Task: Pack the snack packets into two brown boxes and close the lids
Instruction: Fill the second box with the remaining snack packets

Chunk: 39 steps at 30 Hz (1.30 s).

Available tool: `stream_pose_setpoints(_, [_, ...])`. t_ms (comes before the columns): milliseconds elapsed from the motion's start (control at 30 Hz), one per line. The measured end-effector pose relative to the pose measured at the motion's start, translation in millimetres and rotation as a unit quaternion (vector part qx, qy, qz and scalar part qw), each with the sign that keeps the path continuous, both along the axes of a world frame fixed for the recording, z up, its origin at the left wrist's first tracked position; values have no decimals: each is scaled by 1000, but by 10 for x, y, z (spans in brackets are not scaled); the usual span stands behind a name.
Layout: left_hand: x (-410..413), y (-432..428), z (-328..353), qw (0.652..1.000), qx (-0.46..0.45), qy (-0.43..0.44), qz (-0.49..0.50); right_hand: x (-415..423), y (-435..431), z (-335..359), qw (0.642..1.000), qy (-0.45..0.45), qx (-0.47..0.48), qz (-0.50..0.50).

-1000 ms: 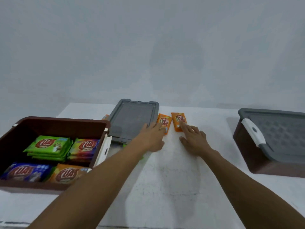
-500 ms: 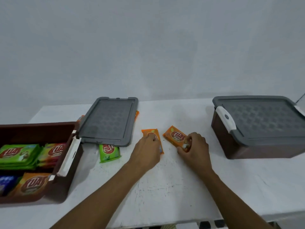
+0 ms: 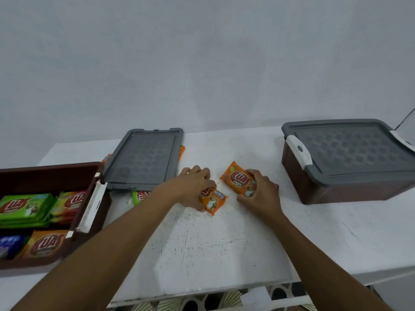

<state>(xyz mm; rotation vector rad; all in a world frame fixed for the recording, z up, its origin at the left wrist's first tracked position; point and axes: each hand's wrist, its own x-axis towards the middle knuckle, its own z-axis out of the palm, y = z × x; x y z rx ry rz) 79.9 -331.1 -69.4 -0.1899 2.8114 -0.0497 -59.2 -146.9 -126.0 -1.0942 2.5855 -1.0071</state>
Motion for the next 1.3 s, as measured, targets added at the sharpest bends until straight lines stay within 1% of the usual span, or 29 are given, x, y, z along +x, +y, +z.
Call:
stream_pose_setpoints(67, [16,49,-3,1000,17,25,2,19,34,24,999,-29,-30,8])
stream_pose_setpoints(133, [63,93,22,997,59,44,21,25,52,37,997,-61,-50,13])
stream_pose_setpoints(233, [161,135,133,988,125,74,58,-18,64,53,994,-100,-42,23])
stream_pose_setpoints(300, [250,124,258,984,133,103,65,-32,44,145,988,-149,-35,30])
stream_pose_setpoints(400, [440,57,498,986,107,114,63,81,-33,335,963,-258,-73,31])
stream_pose_setpoints(467, [603,-13,661,984,108,112,81,215,-112,445,954,-286,-79,49])
stream_pose_setpoints(567, [911,-184,862,977,147,91,127,487,-304,606,943,-320,-61,72])
stream_pose_setpoints(633, [1117,-314,968,971,172,88,140,669,-445,746,936,-338,-50,86])
stream_pose_setpoints(700, [1418,-506,1084,969,172,100,147,938,-644,916,933,-342,-44,105])
stream_pose_setpoints(800, [1903,-817,1232,964,159,126,171,1347,-909,1185,934,-321,-48,149])
stream_pose_setpoints(867, [2246,-1071,1277,963,146,133,184,1644,-1112,1369,937,-293,-40,187])
stream_pose_setpoints(967, [2699,-1433,1246,965,123,126,196,2064,-1449,1570,950,-226,6,215])
stream_pose_setpoints(1033, [2978,-1646,1174,968,107,118,193,2351,-1689,1651,957,-154,32,244])
stream_pose_setpoints(1100, [3187,-1805,1060,975,78,100,185,2598,-1887,1699,954,-53,69,286])
stream_pose_setpoints(1200, [3404,-1997,877,983,27,80,162,2879,-2169,1663,931,111,135,320])
stream_pose_setpoints(1300, [3539,-2103,739,990,-24,57,124,3034,-2349,1531,888,290,175,312])
